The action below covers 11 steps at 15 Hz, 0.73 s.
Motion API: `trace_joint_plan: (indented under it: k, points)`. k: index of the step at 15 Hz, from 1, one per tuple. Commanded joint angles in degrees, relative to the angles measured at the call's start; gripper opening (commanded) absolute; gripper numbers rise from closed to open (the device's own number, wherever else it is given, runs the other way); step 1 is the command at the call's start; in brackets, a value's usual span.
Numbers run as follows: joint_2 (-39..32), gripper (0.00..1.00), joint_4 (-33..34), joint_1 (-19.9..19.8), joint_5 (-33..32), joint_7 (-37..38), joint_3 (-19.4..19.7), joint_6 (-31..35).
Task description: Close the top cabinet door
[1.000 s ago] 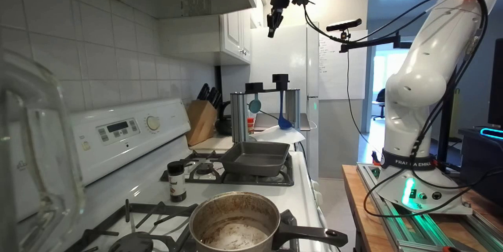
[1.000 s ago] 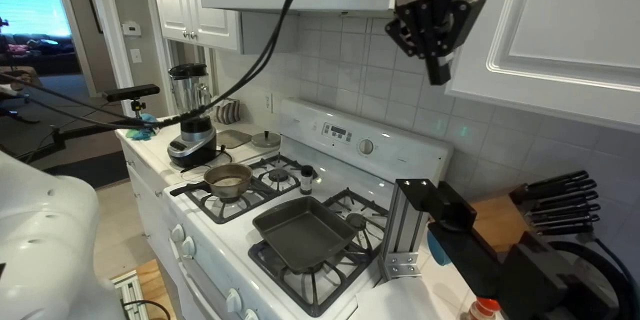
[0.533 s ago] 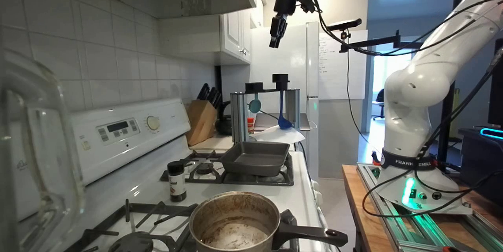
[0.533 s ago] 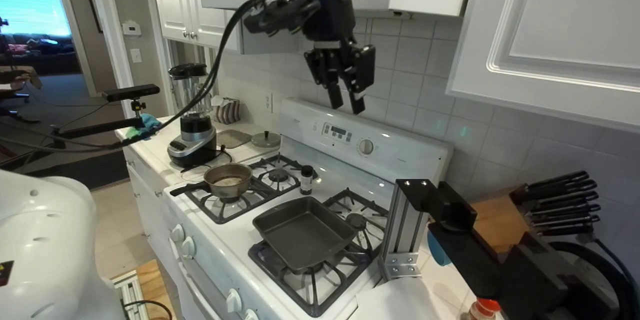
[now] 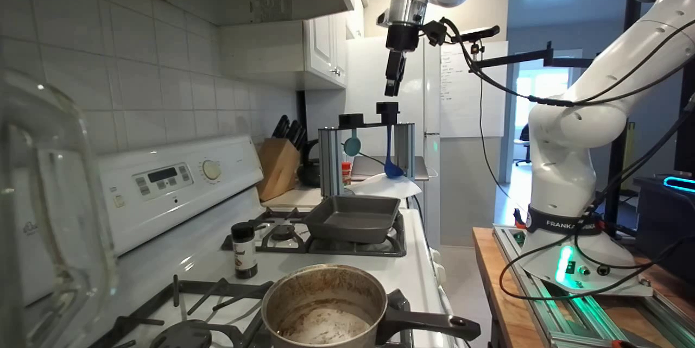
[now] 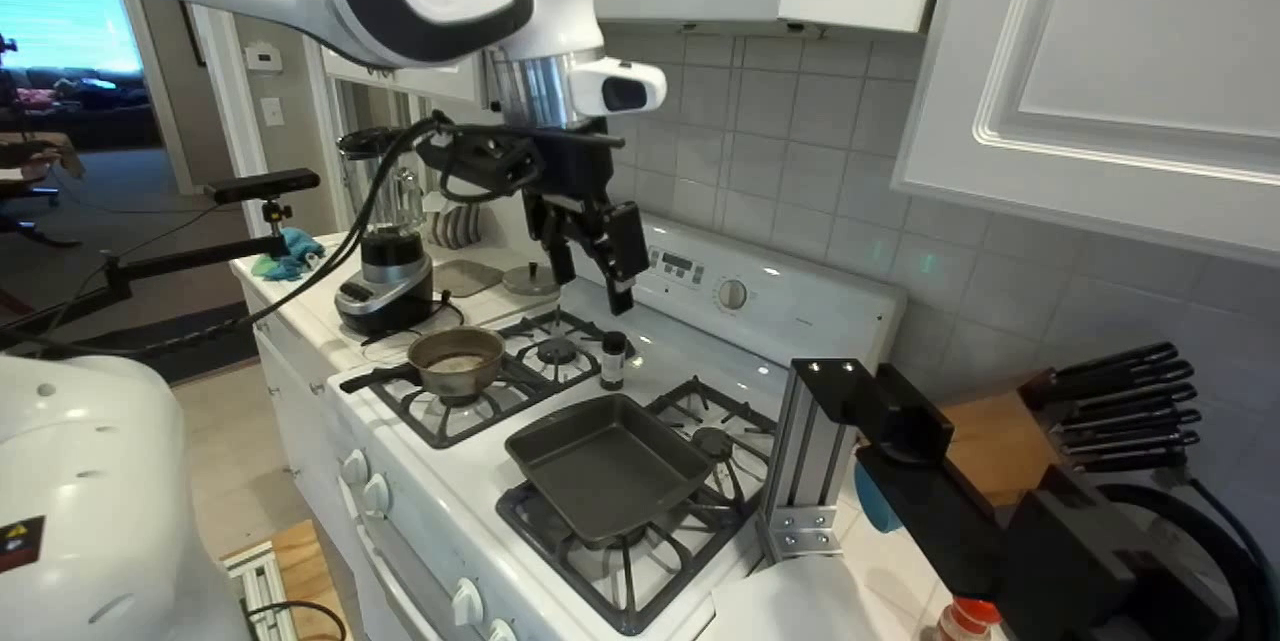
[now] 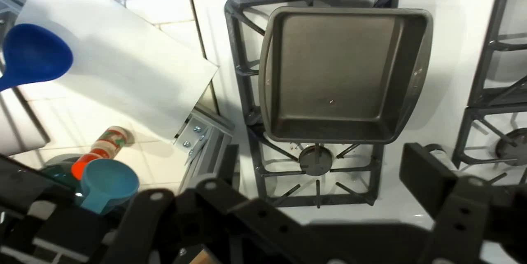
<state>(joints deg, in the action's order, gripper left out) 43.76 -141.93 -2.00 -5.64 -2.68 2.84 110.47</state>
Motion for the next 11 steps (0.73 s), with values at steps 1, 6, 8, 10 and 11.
trace_joint_plan:
  k: [1,6,8,10,11]
  points:
    - [1.89,1.00,-5.72,2.64,3.98,-1.36,0.74,3.38]
    - [0.60,1.00,-7.46,3.56,7.83,0.14,0.01,2.16]
    - [-0.03,1.00,-6.70,2.87,6.45,-0.36,-0.31,2.27]
    - [-0.03,1.00,-6.86,2.87,6.51,-0.37,-0.30,2.27]
    - [-0.03,1.00,-6.87,2.87,6.52,-0.37,-0.30,2.27]
